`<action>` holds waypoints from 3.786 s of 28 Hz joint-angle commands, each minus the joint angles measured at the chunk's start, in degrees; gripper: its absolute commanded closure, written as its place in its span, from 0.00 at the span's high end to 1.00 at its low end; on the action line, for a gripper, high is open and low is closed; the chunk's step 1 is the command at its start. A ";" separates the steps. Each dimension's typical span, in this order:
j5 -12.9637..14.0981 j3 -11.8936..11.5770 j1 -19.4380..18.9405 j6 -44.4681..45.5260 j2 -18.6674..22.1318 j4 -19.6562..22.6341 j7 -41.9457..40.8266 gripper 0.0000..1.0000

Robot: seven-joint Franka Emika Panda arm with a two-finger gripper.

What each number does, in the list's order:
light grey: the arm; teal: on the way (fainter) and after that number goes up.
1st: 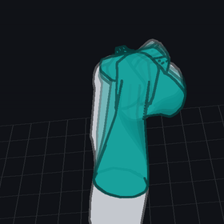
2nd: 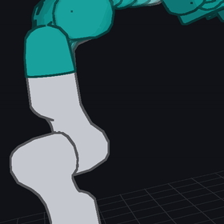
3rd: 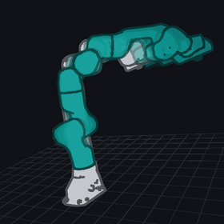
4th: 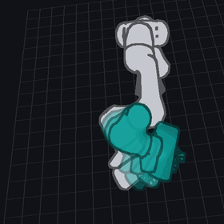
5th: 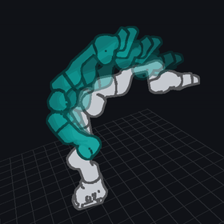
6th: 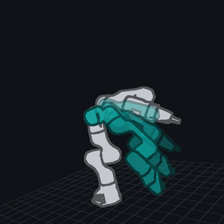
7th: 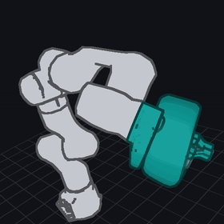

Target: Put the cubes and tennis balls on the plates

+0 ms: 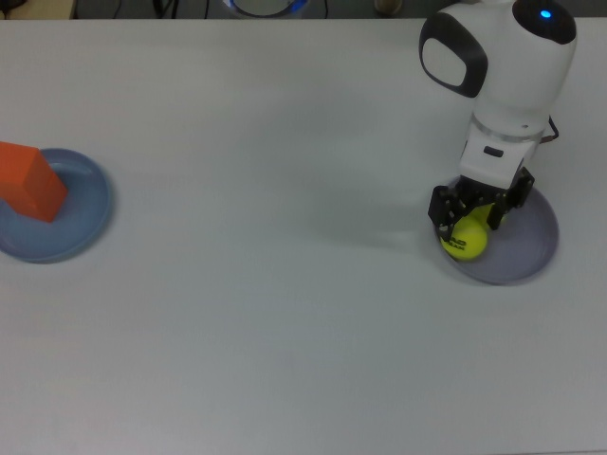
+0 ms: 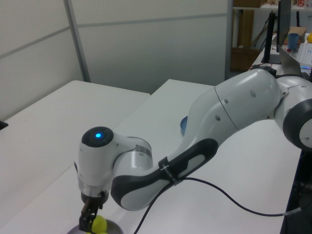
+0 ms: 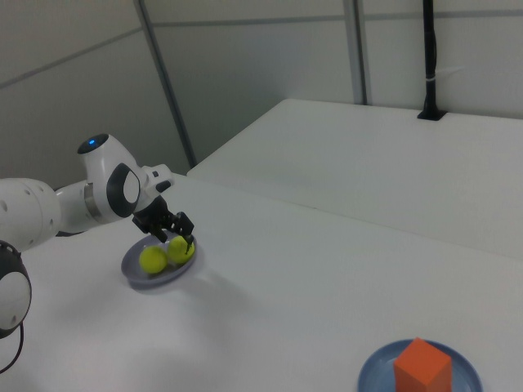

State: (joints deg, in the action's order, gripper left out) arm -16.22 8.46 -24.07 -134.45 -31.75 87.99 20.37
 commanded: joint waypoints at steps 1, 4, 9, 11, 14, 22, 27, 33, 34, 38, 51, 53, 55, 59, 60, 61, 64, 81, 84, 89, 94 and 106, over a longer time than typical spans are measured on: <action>2.67 -0.20 -0.10 3.55 4.84 0.17 3.09 1.00; 4.26 -0.20 0.16 7.26 6.96 -0.01 3.10 1.00; 5.50 -0.99 0.68 13.06 11.09 -0.01 3.19 1.00; 5.59 -0.99 2.00 16.65 13.02 -0.10 3.19 1.00; 6.20 -1.07 2.79 20.53 15.31 -0.10 3.27 1.00; 9.81 -2.30 7.45 37.49 24.53 -0.01 2.75 1.00; 10.42 -3.97 9.64 42.86 28.84 0.60 2.22 1.00; 16.66 -7.05 13.08 43.04 33.24 3.06 -6.12 1.00; 16.75 -7.49 13.17 43.04 33.59 3.76 -7.00 1.00; 17.36 -9.95 14.04 42.60 35.09 5.44 -9.12 1.00; 17.98 -10.04 16.60 40.23 32.28 5.27 -10.17 1.00; 17.81 -9.69 16.42 40.23 32.10 5.09 -10.17 1.00; 17.89 -9.69 16.42 40.14 32.01 5.00 -10.26 1.00; 17.89 -9.51 16.16 40.23 31.84 5.00 -10.26 1.00; 17.89 -9.51 16.16 40.31 31.84 5.00 -10.17 1.00; 17.89 -9.51 16.16 40.32 31.84 4.91 -10.17 1.00; 17.89 -9.86 16.59 40.32 31.84 4.13 -10.35 1.00; 17.89 -10.30 17.38 41.02 31.75 3.33 -10.53 1.00; 17.89 -10.22 18.26 40.84 31.75 3.33 -10.61 1.00; 17.89 -10.22 18.70 40.76 31.75 3.33 -10.61 1.00; 17.80 -10.22 18.70 40.84 31.75 3.33 -10.70 1.00; 17.36 -10.22 19.14 40.67 31.75 3.16 -10.70 1.00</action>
State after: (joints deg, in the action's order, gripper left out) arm 0.92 -1.59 -5.36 -93.07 -0.37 90.97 11.31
